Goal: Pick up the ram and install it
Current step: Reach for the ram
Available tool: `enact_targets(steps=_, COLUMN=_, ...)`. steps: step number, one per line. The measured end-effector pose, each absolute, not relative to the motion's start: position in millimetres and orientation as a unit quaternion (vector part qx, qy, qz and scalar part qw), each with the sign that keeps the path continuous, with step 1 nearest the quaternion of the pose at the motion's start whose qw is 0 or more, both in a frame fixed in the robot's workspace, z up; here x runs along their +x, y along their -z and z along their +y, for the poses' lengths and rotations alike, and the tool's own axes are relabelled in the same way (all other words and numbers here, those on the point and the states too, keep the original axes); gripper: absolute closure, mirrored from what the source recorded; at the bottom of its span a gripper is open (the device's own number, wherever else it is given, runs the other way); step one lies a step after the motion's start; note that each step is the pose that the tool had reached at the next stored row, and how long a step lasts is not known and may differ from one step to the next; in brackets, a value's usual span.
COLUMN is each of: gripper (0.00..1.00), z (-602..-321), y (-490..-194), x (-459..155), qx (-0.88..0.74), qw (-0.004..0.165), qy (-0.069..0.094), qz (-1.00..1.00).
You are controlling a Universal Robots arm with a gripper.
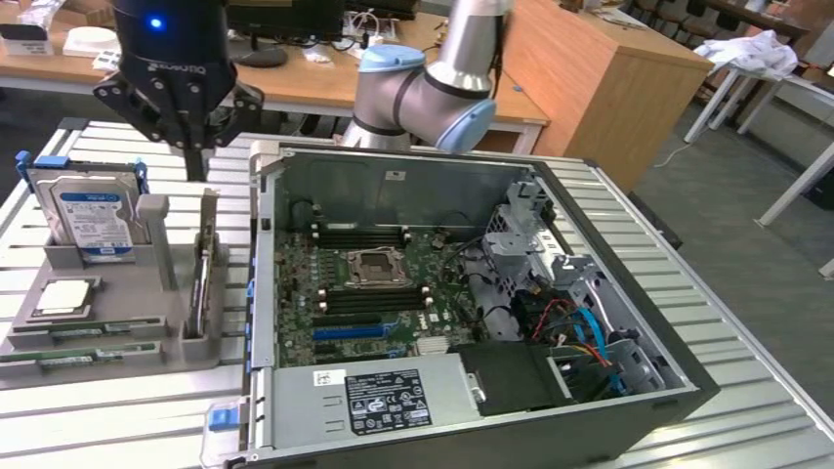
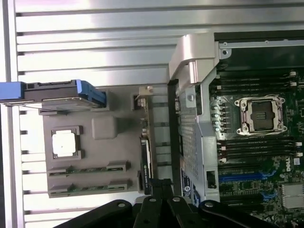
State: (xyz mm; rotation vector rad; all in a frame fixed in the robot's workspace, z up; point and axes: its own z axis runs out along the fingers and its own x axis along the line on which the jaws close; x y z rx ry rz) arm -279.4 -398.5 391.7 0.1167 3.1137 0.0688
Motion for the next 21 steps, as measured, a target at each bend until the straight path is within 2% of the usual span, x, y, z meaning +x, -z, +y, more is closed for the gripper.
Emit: enact_targets(steps=21, gripper=0.89, z=-398.4, y=-390.5, x=-326.9, qx=0.037, qw=0.012, qy=-0.022, qz=0.999)
